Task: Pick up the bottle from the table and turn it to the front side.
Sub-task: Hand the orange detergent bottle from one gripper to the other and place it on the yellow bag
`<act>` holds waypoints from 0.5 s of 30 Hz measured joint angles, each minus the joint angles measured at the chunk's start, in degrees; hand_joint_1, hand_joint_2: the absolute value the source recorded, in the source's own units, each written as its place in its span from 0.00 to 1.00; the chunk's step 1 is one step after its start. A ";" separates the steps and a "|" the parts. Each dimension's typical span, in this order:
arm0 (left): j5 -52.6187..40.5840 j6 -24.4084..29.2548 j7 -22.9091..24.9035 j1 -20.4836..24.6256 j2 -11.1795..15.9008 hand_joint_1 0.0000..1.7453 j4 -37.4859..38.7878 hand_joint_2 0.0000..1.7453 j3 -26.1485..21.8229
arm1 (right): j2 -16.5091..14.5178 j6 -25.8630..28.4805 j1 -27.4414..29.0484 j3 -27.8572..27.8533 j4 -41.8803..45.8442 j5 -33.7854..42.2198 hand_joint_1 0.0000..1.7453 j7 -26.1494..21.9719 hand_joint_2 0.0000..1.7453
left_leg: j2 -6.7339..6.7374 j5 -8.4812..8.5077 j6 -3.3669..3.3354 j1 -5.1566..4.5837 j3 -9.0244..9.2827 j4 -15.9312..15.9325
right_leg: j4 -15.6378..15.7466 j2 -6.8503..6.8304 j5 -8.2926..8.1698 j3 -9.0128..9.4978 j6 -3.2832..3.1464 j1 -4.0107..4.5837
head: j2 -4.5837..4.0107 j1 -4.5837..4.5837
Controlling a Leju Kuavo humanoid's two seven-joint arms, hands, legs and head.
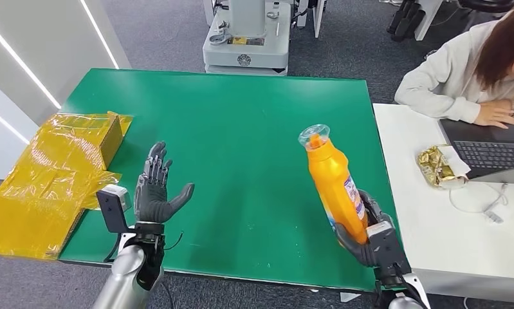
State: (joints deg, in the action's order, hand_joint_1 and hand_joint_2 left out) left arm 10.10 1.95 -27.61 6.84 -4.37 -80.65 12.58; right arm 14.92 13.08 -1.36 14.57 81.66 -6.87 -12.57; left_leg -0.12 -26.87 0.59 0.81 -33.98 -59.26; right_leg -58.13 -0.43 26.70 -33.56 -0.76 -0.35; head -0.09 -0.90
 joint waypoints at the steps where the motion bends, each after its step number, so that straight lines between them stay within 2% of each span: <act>1: 0.12 -0.53 0.23 0.45 0.02 0.00 0.01 1.00 -0.01 | -0.21 0.45 0.36 -0.39 0.23 0.30 1.00 -0.19 1.00 | 0.00 0.00 0.00 0.00 0.00 0.00 | 0.00 0.00 0.00 0.00 0.00 0.00 | 0.00 0.00; 8: 3.16 -9.09 4.92 6.14 0.30 0.00 1.72 1.00 0.85 | -2.69 2.97 0.28 -2.09 0.46 0.71 1.00 -3.74 1.00 | 0.02 0.01 0.01 0.00 0.01 -0.01 | -0.02 0.04 -0.03 0.00 0.00 0.00 | 0.00 0.00; 11: 4.46 -12.06 7.07 9.81 0.39 0.00 3.75 1.00 1.93 | -3.65 3.58 -2.42 -2.11 -1.39 0.88 1.00 -5.69 1.00 | 0.07 0.06 0.01 0.00 0.02 -0.01 | -0.03 0.07 -0.07 -0.01 -0.01 0.00 | 0.00 0.00; 15: 4.72 -13.37 8.39 14.44 0.67 0.00 6.62 1.00 3.44 | -5.10 3.74 -7.09 -2.05 -4.91 1.00 1.00 -6.75 1.00 | 0.08 0.13 -0.04 0.00 0.02 -0.01 | -0.05 0.08 -0.13 -0.01 0.00 0.00 | 0.00 0.01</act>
State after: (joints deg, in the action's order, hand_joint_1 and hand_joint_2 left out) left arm 14.82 -11.42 -19.23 21.28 -3.69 -74.03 16.02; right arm 9.82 16.83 -8.45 12.52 76.75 -5.87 -19.32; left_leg -0.04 -26.74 0.56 0.81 -33.96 -59.27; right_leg -58.18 -0.35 26.58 -33.57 -0.76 -0.34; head -0.09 -0.90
